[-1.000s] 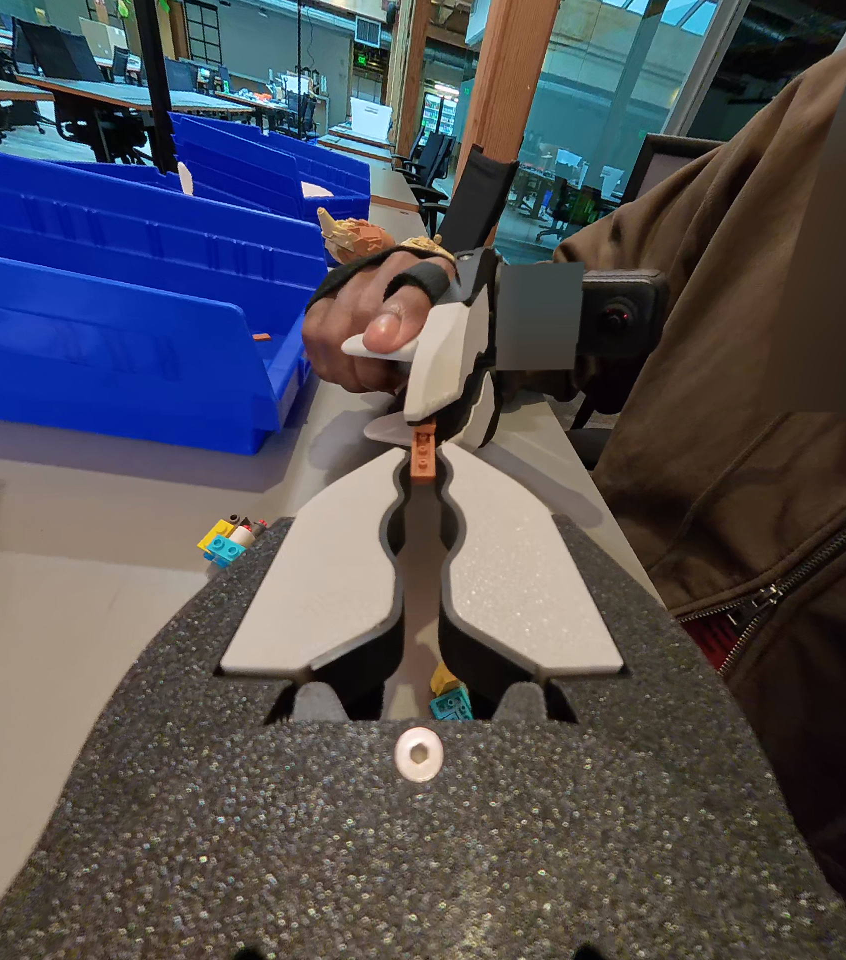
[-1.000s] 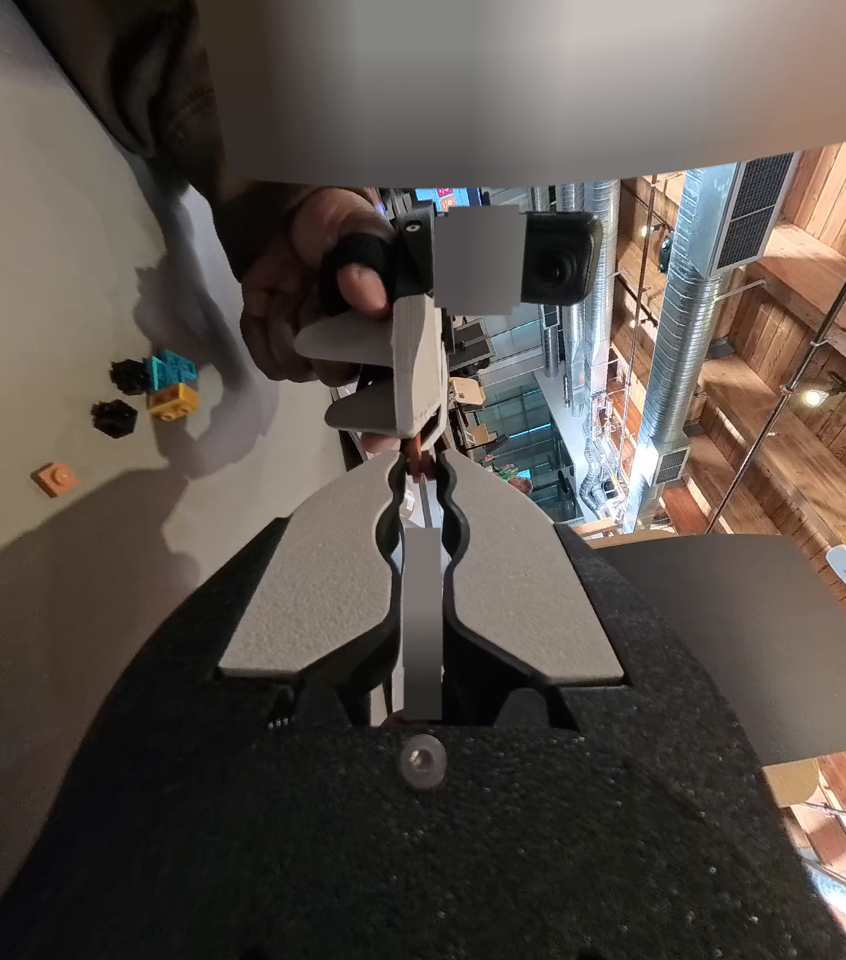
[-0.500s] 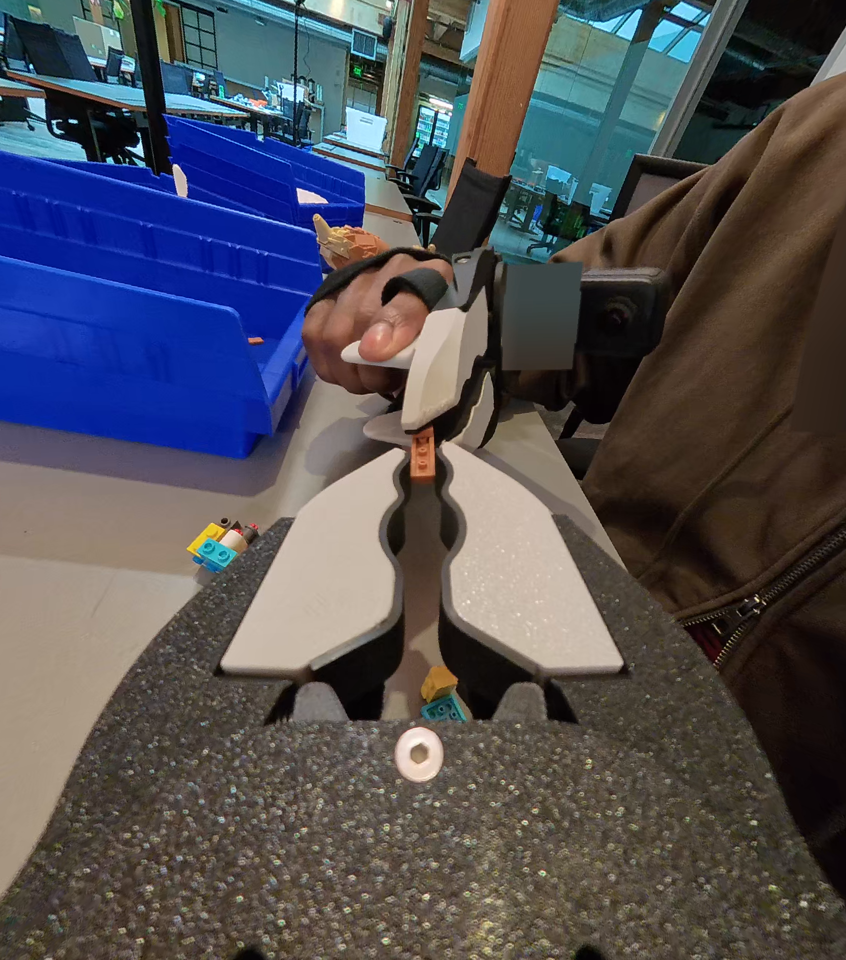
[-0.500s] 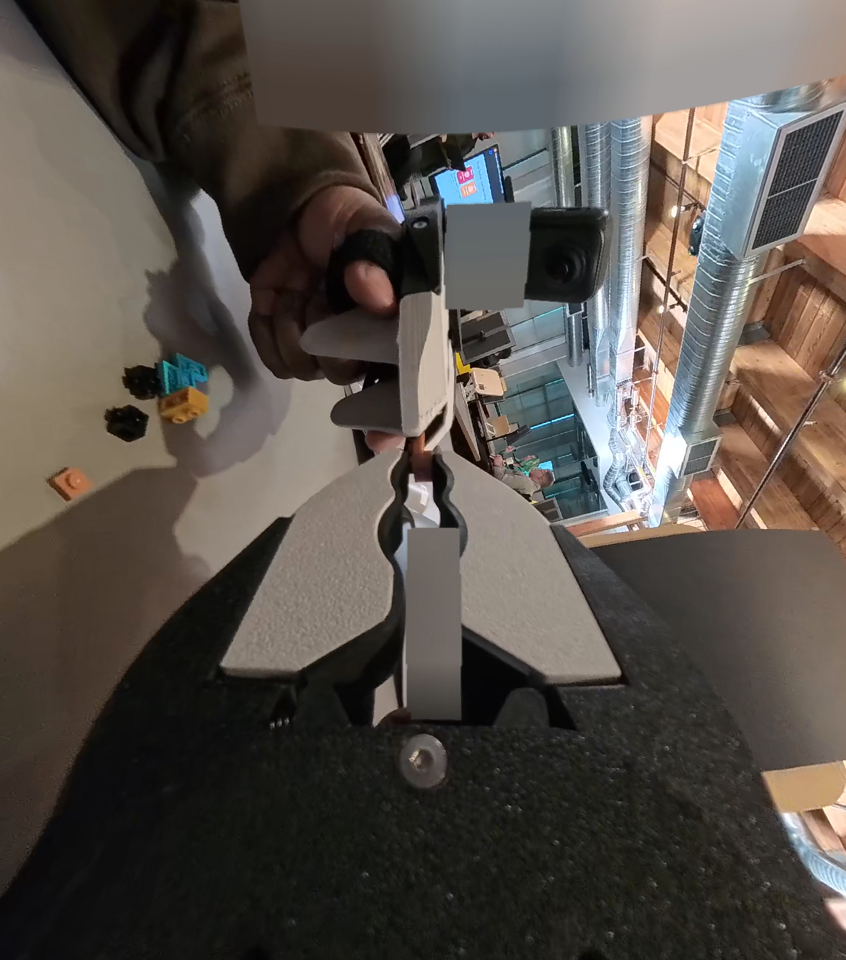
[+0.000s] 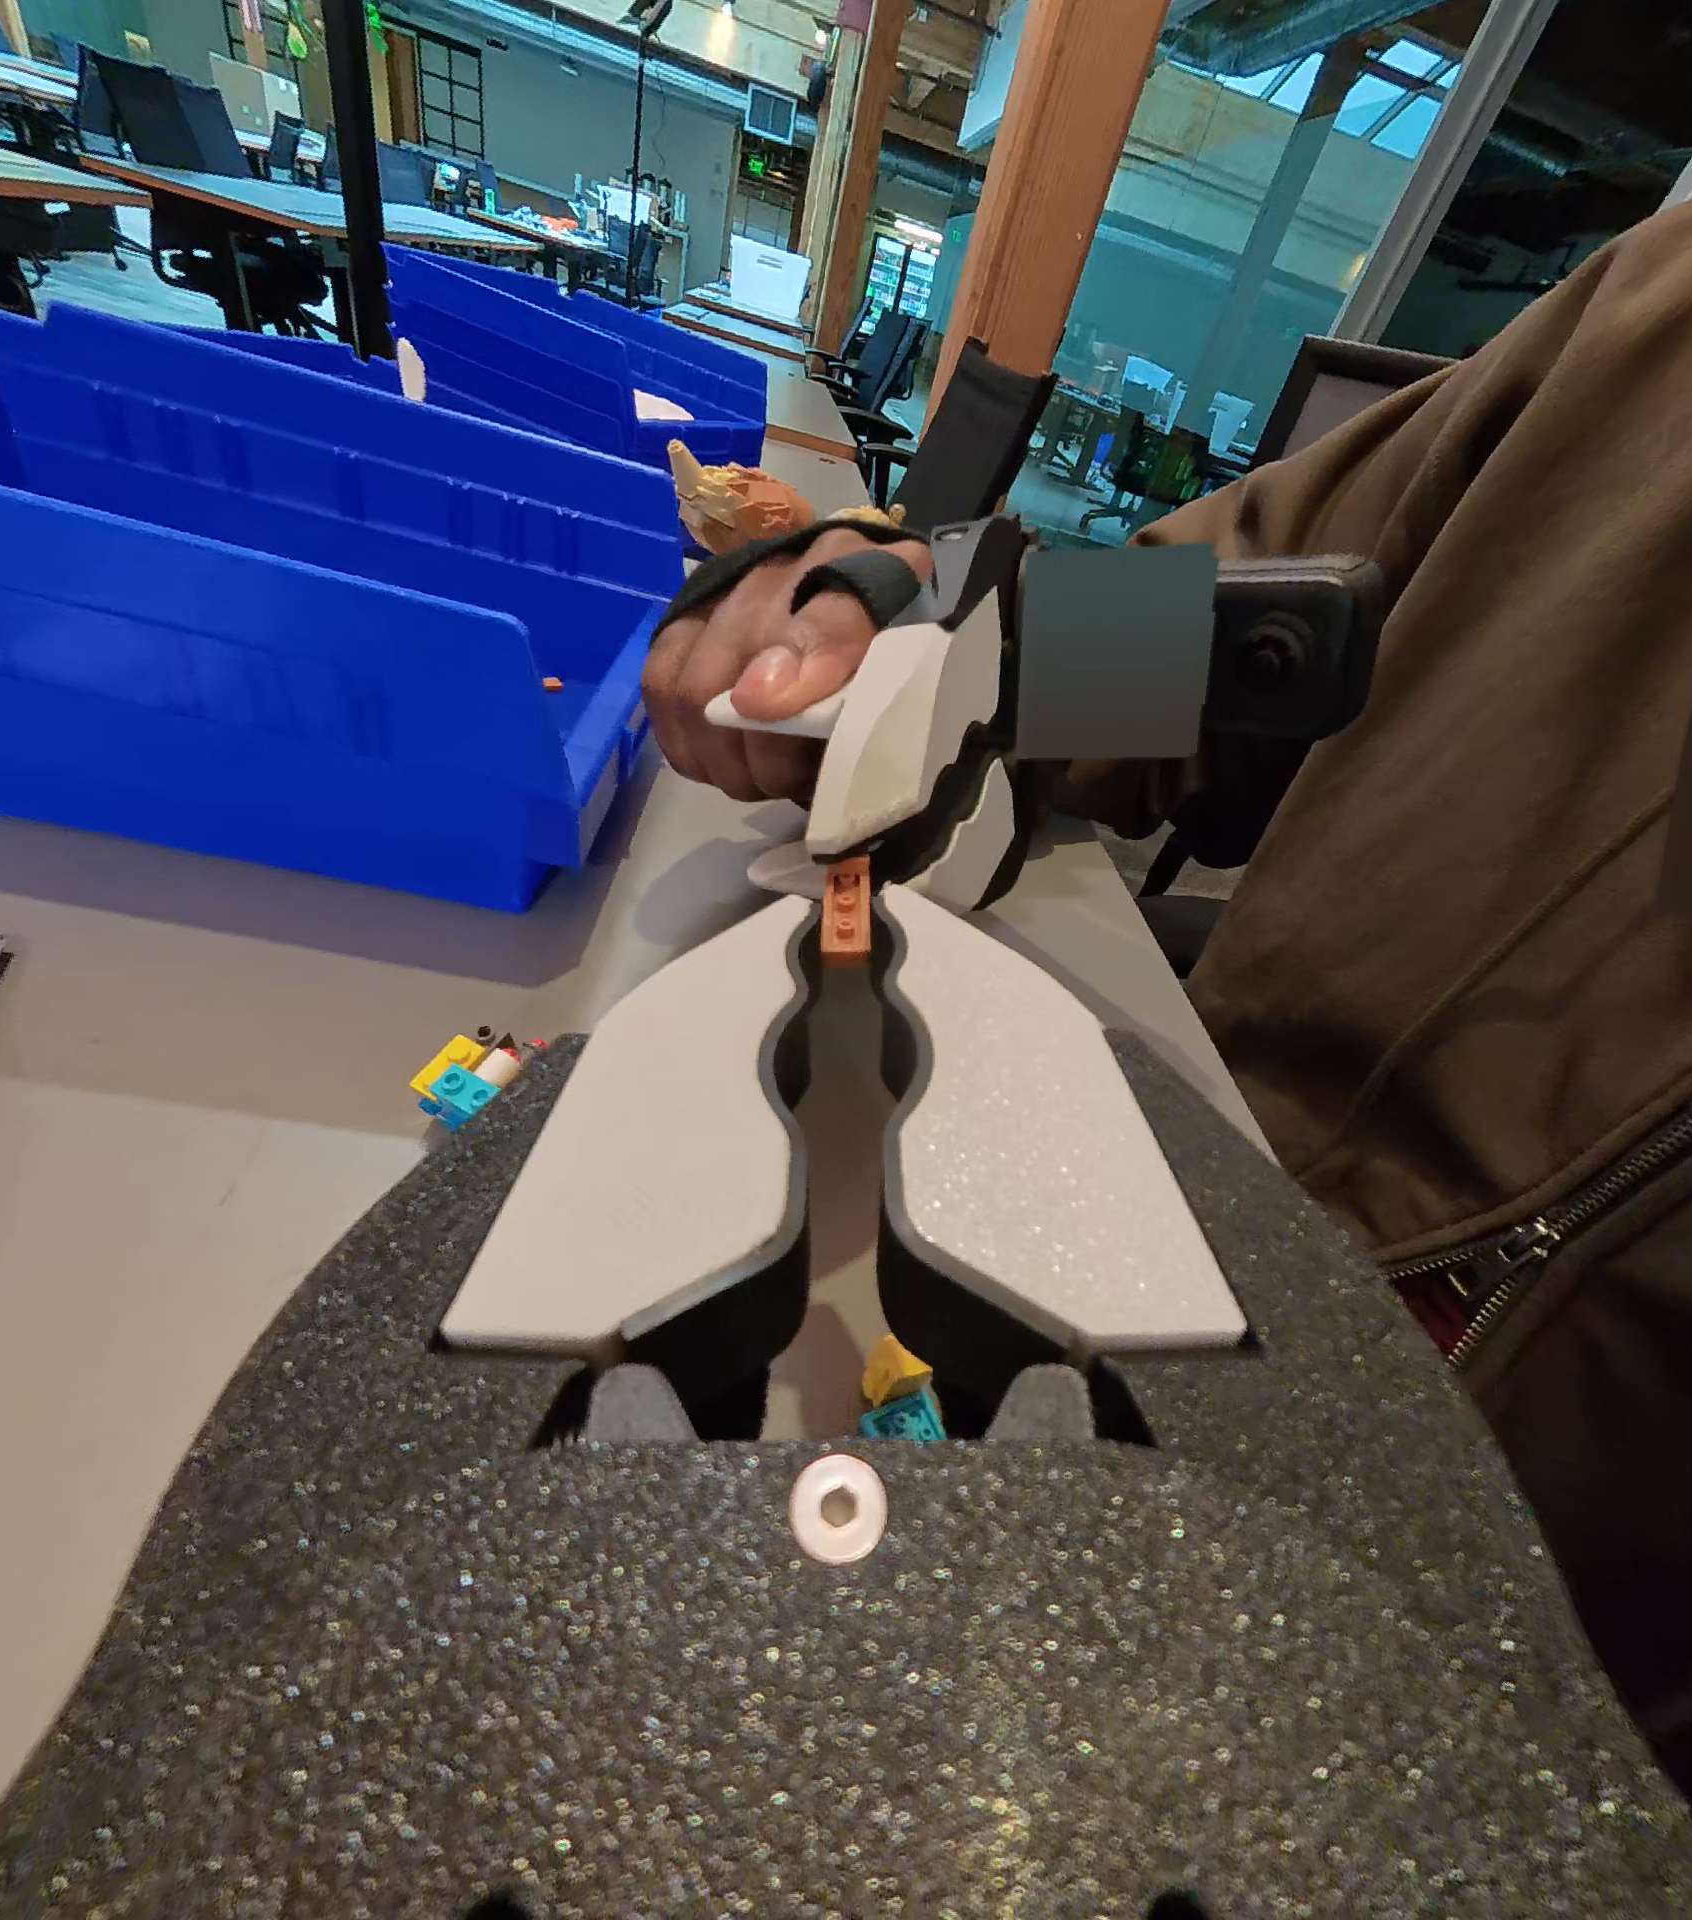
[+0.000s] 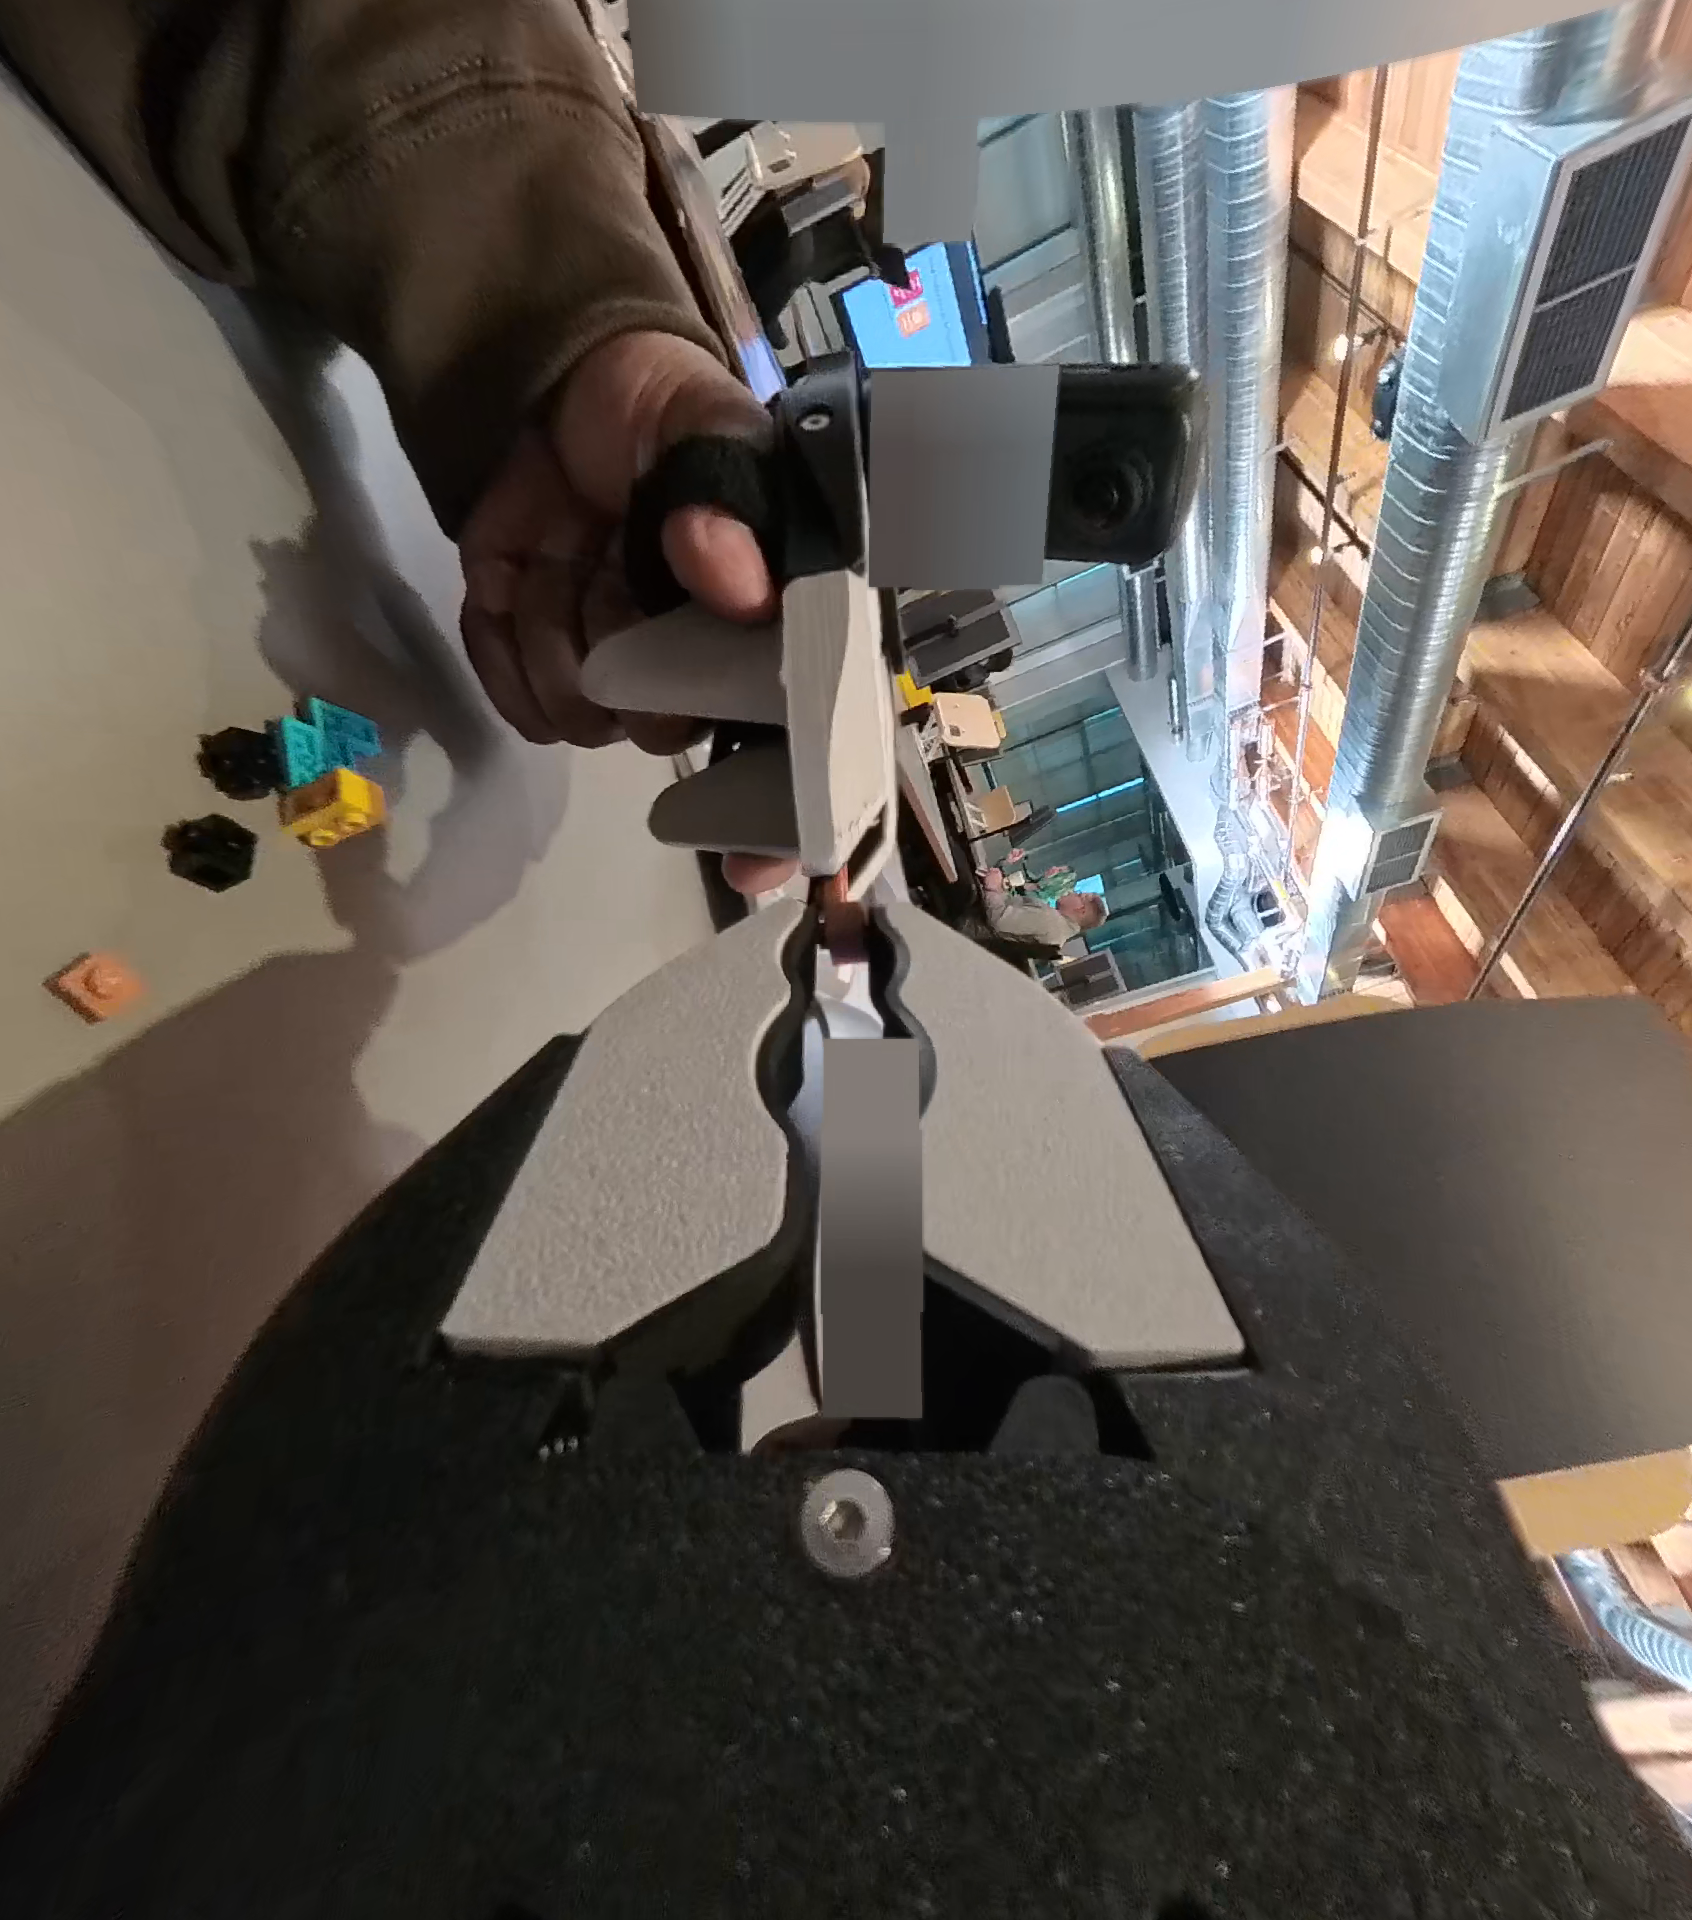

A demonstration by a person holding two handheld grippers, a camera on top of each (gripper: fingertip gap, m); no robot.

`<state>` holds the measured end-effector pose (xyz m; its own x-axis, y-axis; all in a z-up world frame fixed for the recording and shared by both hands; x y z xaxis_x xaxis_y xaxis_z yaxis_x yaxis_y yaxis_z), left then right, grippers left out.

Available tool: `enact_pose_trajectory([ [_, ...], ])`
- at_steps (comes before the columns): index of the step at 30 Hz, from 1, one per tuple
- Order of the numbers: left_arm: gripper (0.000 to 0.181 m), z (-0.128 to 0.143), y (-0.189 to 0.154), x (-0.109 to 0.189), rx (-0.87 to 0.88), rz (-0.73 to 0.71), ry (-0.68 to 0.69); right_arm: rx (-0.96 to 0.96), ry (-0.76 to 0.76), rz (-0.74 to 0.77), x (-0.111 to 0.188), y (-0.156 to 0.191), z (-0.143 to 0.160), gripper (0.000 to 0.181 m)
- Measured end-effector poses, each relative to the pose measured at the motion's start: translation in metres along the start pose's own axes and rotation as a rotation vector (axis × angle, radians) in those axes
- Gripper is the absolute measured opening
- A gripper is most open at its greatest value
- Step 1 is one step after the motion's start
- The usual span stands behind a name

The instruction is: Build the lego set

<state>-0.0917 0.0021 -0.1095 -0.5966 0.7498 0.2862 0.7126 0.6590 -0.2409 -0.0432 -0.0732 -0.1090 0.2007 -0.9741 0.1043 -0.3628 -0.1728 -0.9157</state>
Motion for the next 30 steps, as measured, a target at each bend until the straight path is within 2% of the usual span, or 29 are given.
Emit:
enact_pose_trajectory([
  [5, 0.008, 0.0, 0.005, 0.005, -0.08, -0.1, 0.028, -0.115, -0.016, -0.031, 0.001, -0.005, 0.0, 0.029],
  [10, 0.008, 0.004, 0.008, 0.006, -0.232, -0.228, 0.106, -0.305, 0.007, -0.164, -0.003, -0.005, 0.003, 0.028],
  [16, 0.008, 0.01, 0.006, 0.001, -0.391, -0.301, 0.2, -0.476, 0.052, -0.306, -0.009, 0.001, 0.01, 0.024],
  [22, 0.008, 0.014, 0.002, -0.003, -0.511, -0.334, 0.235, -0.48, 0.069, -0.347, -0.008, 0.007, 0.014, 0.02],
  [30, 0.008, 0.013, -0.001, -0.004, -0.547, -0.348, 0.228, -0.478, 0.071, -0.351, -0.008, 0.008, 0.014, 0.014],
])
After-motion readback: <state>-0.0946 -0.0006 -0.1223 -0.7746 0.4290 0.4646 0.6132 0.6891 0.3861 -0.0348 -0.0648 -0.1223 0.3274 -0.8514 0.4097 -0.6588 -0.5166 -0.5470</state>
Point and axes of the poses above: each gripper's, where its closed fingertips meet, x back along the fingers, z out of its underside, y = z × x across the jaws, the point moved 5 cm from there along x, back along the fingers, and after that the axes turned 11 degrees about y, right-handed, at the moved point
